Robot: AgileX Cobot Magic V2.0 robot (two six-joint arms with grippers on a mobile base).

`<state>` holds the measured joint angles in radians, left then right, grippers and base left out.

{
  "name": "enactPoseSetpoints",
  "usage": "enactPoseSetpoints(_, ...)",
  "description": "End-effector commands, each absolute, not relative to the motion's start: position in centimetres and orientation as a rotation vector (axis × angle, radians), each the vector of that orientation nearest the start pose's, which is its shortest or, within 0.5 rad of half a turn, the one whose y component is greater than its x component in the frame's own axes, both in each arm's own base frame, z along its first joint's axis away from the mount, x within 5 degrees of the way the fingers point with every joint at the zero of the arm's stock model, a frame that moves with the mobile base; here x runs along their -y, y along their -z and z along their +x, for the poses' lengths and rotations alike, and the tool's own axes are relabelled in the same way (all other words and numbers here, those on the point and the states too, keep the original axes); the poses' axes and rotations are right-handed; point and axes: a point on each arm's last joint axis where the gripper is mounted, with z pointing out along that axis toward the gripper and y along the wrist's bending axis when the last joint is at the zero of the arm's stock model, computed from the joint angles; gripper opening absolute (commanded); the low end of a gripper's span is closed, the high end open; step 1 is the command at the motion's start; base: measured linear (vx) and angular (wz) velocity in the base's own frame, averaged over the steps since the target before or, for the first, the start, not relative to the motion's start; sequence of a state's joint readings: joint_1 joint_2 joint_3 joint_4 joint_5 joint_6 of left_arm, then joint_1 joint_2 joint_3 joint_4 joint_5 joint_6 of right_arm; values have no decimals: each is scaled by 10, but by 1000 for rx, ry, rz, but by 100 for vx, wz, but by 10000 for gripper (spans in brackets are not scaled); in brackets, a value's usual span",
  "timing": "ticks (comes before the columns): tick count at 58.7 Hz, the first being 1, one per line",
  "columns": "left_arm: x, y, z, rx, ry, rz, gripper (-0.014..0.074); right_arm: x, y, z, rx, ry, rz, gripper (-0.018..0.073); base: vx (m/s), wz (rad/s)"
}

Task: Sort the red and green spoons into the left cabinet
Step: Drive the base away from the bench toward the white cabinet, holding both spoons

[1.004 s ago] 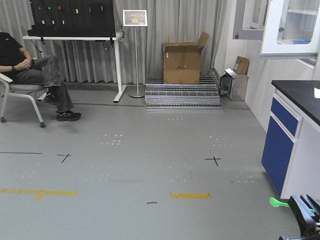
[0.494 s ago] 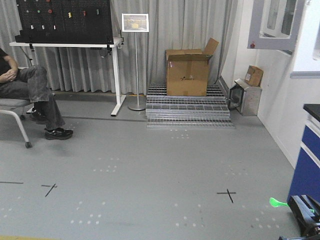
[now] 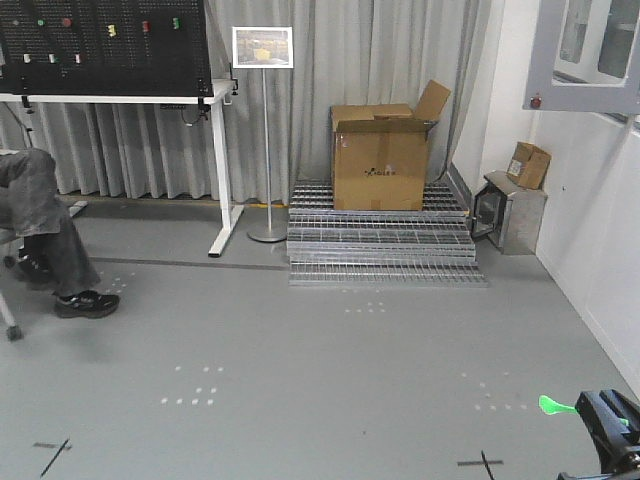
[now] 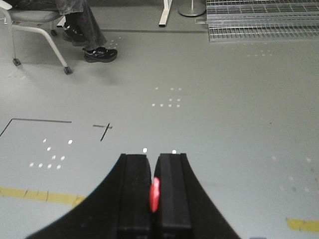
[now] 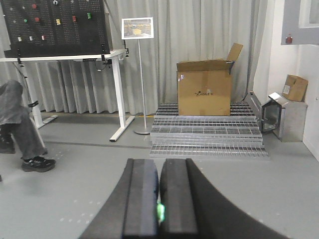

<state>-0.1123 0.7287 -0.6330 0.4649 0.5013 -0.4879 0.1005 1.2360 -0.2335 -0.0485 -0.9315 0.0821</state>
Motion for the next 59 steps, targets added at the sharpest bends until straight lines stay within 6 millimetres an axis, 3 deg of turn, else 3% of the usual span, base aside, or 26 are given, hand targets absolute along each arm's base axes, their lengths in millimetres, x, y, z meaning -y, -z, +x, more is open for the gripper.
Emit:
enactPoseSetpoints(1, 0, -335, 149, -1935, -76, -67, -3, -24, -236, 205, -1429, -150, -73, -8, 70, -4)
enactPoseSetpoints(59, -1, -333, 148, -1959, -88, -77, -3, -24, -236, 205, -1429, -150, -73, -8, 68, -4)
